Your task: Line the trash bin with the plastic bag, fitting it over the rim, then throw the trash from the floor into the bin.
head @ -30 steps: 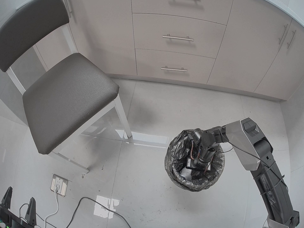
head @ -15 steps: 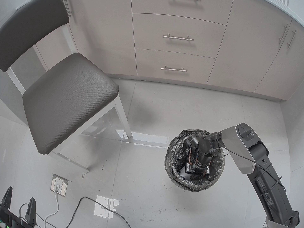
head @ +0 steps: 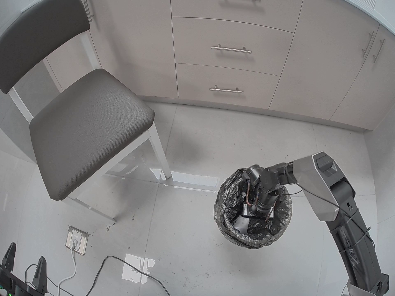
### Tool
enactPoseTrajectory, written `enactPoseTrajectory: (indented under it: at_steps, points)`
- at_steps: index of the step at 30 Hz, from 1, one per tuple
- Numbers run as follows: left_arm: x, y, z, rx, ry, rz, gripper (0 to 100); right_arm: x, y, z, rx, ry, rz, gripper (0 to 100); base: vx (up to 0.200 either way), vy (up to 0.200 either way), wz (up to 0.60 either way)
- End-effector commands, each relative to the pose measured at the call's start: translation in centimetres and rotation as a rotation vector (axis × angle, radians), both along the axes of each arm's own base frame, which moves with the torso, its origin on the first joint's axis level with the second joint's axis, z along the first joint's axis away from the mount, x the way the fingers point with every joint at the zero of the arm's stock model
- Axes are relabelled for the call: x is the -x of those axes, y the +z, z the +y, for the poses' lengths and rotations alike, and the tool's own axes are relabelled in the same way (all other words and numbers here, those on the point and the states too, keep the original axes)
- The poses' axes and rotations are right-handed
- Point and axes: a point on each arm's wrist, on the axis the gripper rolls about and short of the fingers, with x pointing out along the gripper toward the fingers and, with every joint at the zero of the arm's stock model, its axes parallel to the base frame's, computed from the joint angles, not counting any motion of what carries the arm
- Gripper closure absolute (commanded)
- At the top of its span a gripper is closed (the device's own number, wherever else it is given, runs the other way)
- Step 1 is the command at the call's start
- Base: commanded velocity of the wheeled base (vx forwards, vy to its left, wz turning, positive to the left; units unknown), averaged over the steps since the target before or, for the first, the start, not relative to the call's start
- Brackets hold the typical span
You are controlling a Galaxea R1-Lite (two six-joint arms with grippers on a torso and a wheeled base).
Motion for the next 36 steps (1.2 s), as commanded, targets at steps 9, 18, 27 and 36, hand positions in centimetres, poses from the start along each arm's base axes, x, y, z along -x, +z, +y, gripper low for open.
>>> enactPoseTrajectory:
  at_steps: [9,18,27,36]
  points:
    - [0.0,-0.5,0.0,0.0,0.001,0.0,0,3.6,19.9,-2.1,-0.03,0.066,-0.18,100,0.0,0.0,0.0]
    - [0.0,-0.5,0.0,0.0,0.001,0.0,0,13.6,34.8,-6.1,-0.05,0.157,-0.372,100,0.0,0.0,0.0]
    - [0.0,-0.5,0.0,0.0,0.001,-0.001,0,29.6,44.8,-13.0,0.05,0.357,-0.655,100,0.0,0.0,0.0]
    - [0.0,-0.5,0.0,0.0,0.001,0.002,0,45.4,45.4,-17.4,0.235,0.458,-0.754,100,0.0,0.0,0.0]
